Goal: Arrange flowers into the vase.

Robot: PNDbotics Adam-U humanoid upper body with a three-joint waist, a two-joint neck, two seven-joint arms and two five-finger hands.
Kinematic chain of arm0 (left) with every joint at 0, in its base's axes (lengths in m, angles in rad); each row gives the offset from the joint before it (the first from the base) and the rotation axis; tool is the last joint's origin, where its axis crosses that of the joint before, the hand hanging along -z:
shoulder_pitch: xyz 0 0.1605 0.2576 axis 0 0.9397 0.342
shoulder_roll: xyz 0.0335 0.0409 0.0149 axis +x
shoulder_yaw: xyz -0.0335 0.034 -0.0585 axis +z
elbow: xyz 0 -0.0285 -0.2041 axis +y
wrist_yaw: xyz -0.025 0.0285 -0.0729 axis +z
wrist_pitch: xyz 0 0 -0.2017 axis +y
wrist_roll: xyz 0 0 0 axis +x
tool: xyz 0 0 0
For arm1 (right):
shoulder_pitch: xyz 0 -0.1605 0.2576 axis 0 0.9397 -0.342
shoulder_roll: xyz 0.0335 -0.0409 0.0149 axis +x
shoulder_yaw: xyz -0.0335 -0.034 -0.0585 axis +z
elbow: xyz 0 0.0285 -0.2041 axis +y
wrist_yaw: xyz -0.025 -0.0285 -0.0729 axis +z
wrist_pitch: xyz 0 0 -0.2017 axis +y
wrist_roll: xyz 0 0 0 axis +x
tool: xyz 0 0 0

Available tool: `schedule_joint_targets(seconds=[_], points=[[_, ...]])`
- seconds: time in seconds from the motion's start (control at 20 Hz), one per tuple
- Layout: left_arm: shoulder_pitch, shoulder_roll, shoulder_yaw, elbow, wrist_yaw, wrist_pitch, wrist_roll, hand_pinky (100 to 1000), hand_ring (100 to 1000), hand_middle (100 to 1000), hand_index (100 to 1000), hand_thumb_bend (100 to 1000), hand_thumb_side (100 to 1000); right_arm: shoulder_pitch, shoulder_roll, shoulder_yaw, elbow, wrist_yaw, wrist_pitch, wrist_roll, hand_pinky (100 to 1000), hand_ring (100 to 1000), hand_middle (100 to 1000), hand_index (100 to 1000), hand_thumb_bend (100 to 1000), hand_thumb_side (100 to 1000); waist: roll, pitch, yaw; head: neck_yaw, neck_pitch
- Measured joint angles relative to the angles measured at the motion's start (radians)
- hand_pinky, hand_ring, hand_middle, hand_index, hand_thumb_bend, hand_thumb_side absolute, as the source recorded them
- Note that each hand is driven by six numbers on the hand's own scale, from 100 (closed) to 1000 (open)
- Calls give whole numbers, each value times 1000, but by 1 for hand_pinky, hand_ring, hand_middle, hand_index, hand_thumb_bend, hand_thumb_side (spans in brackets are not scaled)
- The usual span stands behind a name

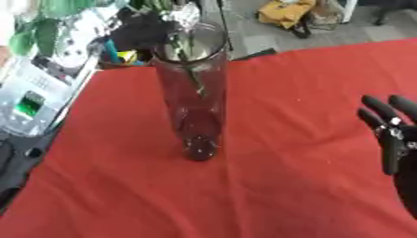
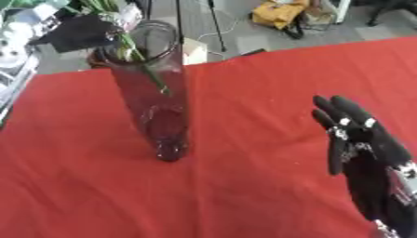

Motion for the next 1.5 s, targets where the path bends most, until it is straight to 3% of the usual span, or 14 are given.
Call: schedule_joint_targets(seconds=[0.5, 0.75, 1.05, 1.35, 1.5], points=[[-4, 14, 0, 2, -35, -22, -55, 686, 798, 829, 951, 100, 822, 1, 0, 0, 0, 0, 6, 4, 1000, 1000, 260, 942, 100, 1000, 5, -5, 2, 0, -4], [-18, 19, 1, 9, -58, -30, -93, 754, 846, 888, 1000, 100, 895, 1, -1, 1, 0, 0, 9, 6, 1000, 1000, 261, 942, 100, 1000, 11, -9, 3, 0, -9], [-29, 27, 8, 43, -89, -35, -196, 789, 872, 920, 1000, 100, 917, 5, -9, 1, 0, 0, 15, 7, 1000, 1000, 258, 943, 100, 1000, 22, -11, 1, 1, -9], [-32, 27, 14, 59, -101, -44, -242, 838, 902, 956, 1000, 100, 942, 5, -9, 1, 0, 0, 23, 5, 1000, 1000, 257, 944, 100, 1000, 33, -11, -2, 2, -11], [-32, 32, 17, 73, -105, -49, -266, 855, 911, 968, 1000, 100, 1000, 4, -10, 1, 0, 0, 26, 6, 1000, 1000, 256, 944, 100, 1000, 34, -11, -4, 2, -13]])
